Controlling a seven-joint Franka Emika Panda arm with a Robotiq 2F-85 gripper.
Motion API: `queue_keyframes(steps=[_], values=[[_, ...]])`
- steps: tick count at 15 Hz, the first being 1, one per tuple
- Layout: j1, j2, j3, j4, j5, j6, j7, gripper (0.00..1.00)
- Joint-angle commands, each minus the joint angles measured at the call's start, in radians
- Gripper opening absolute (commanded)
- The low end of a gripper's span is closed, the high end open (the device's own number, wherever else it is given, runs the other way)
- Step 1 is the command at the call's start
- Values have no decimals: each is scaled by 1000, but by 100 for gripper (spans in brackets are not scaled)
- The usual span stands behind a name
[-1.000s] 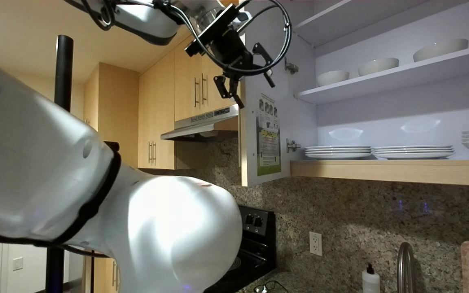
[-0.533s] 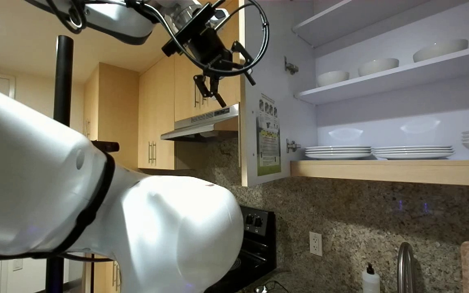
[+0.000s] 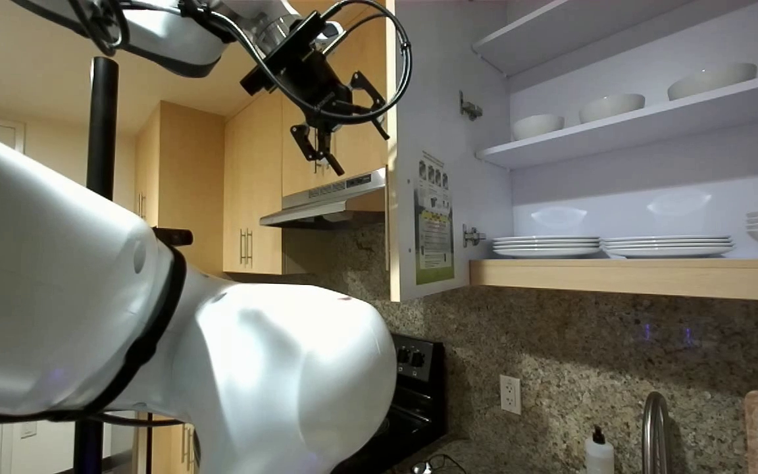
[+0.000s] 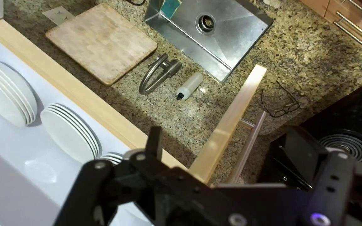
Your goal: Close the cabinet door on the left
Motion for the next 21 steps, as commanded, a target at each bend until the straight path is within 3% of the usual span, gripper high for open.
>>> queue_keyframes(steps=[1,14,21], values=[[15,47,37,52,-3,-21,-39,100],[35,266,70,213,-32,-59,-210,100],[43,380,71,278,-55,-72,-227,100]])
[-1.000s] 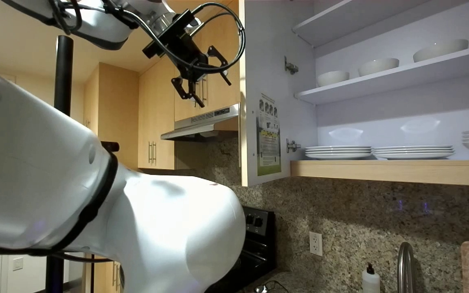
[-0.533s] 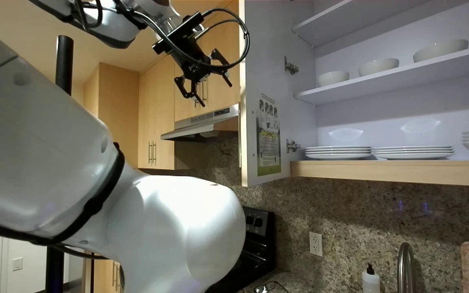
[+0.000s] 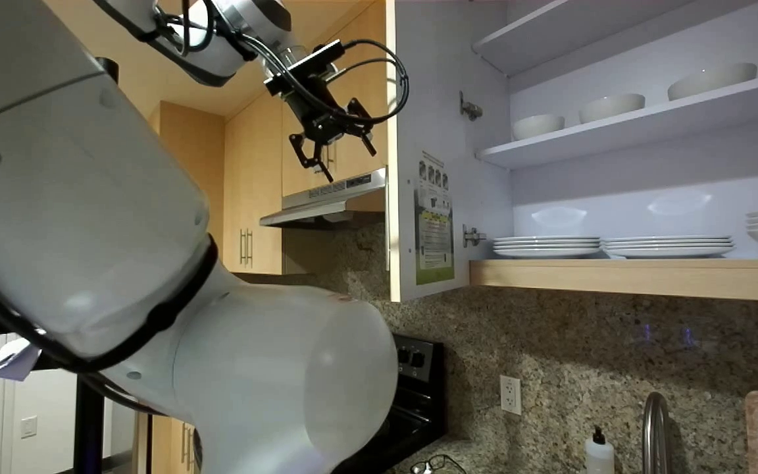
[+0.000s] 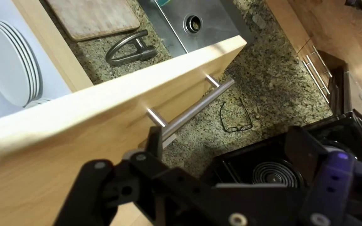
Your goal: Close the cabinet door on the left
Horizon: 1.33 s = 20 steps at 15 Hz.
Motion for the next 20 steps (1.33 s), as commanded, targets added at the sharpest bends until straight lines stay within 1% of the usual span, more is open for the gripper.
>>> queue_keyframes(steps=[1,4,9,14,18,19,20], values=[[22,69,-20,49,-33,-31,-25,100],[21,88,-43,51,-34,-18,-21,100],[-13,59,-58,28,-142,-5,21,100],[-21,45,-108,15,-201,-7,6,100],[-12,72,-200,6,-167,31,-47,100],[-30,82,-214,5,-186,44,-39,100],[-26,89,-242,8,-170,59,-54,100]])
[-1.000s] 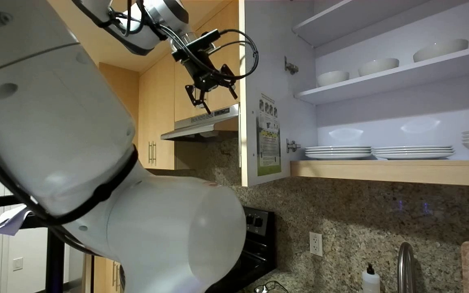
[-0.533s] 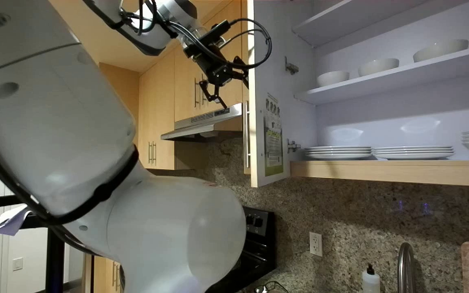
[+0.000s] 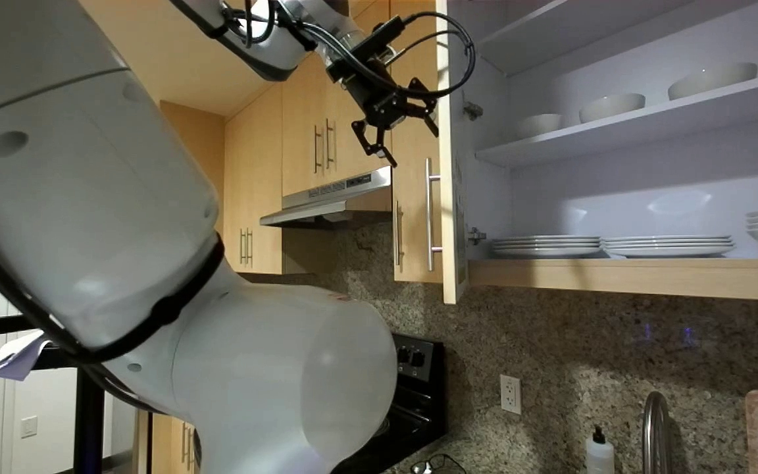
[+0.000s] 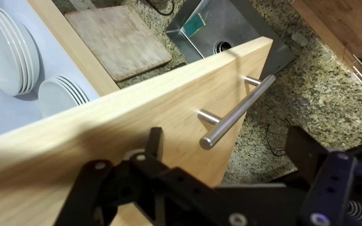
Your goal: Close the cabinet door on the left
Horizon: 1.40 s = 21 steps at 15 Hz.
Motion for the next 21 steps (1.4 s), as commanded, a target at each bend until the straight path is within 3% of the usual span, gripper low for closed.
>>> queue_keyframes(steps=[1,6,13,17,21], values=[[-27,26,-76,-16,-12,69,-33,100],[-109,77,-121,-12,-60,228,17,100],[-295,254,-122,45,-203,491,189,100],[-316,352,-129,102,-225,555,157,100],[-307,376,-118,134,-251,550,160,100]])
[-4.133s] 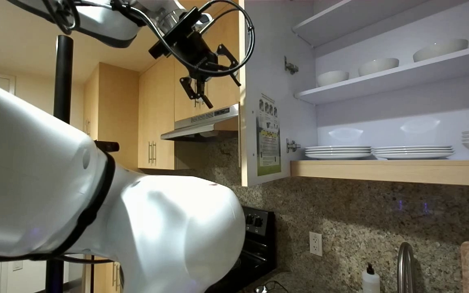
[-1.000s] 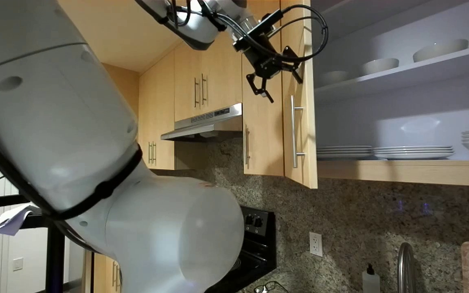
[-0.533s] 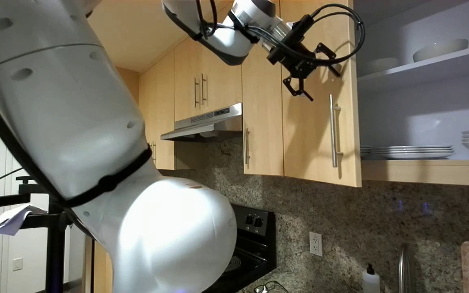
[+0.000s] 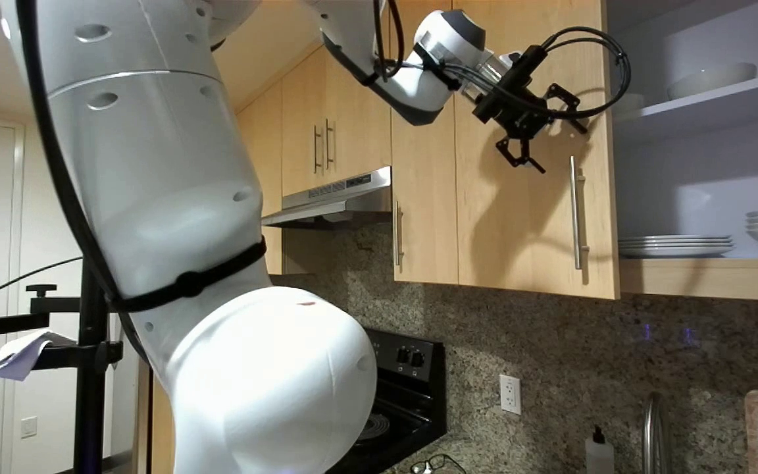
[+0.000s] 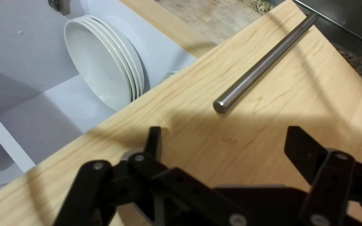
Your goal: Close the cabinet door on the left
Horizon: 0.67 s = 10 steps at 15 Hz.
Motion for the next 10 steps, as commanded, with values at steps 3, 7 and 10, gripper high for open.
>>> queue_keyframes(steps=[3,7,10], values=[[5,-16,18,6,-53,30,20,100],[5,-115,39,-54,-86,22,82,100],[35,-173,35,-108,-13,-47,52,100]])
